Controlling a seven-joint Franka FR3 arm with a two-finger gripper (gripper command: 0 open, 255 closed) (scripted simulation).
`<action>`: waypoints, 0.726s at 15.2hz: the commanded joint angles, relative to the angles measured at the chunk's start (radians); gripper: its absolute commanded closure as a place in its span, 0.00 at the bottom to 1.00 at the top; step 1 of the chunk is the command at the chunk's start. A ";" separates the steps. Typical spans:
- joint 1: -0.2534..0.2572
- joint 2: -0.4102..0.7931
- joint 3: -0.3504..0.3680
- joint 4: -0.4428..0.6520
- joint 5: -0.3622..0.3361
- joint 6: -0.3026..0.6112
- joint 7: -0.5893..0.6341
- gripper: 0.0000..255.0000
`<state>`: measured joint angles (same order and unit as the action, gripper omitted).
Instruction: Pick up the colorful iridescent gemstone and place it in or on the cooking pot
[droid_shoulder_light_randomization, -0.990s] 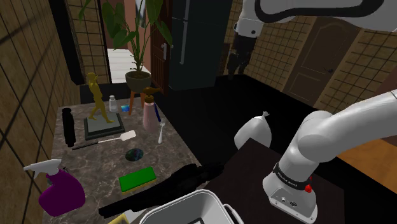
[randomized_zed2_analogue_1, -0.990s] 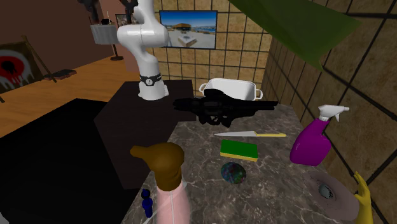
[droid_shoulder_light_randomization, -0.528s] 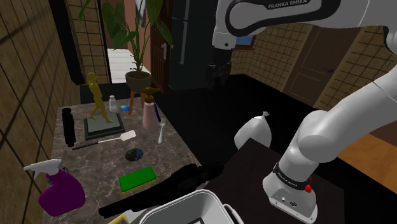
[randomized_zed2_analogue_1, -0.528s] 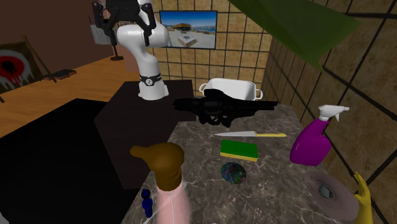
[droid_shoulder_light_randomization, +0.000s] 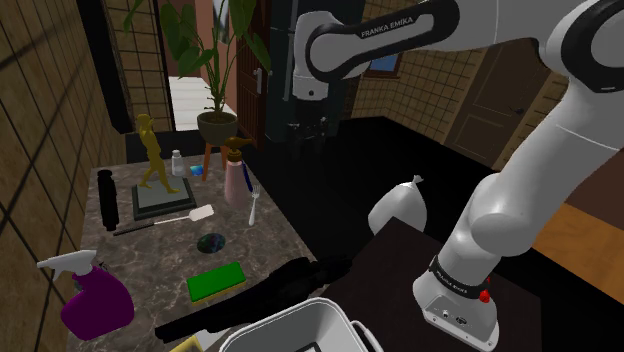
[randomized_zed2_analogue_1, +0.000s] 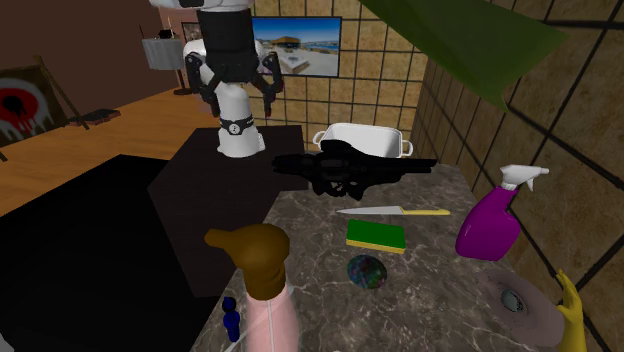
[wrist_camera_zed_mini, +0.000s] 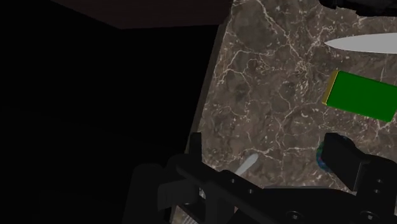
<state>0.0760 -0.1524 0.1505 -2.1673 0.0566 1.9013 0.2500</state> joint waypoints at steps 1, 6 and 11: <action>0.006 0.078 0.011 0.042 0.004 0.019 0.025 0.00; 0.032 0.271 0.036 0.167 0.007 0.048 0.093 0.00; 0.063 0.470 0.050 0.323 0.006 0.054 0.154 0.00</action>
<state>0.1289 0.2724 0.1957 -1.8835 0.0628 1.9572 0.3851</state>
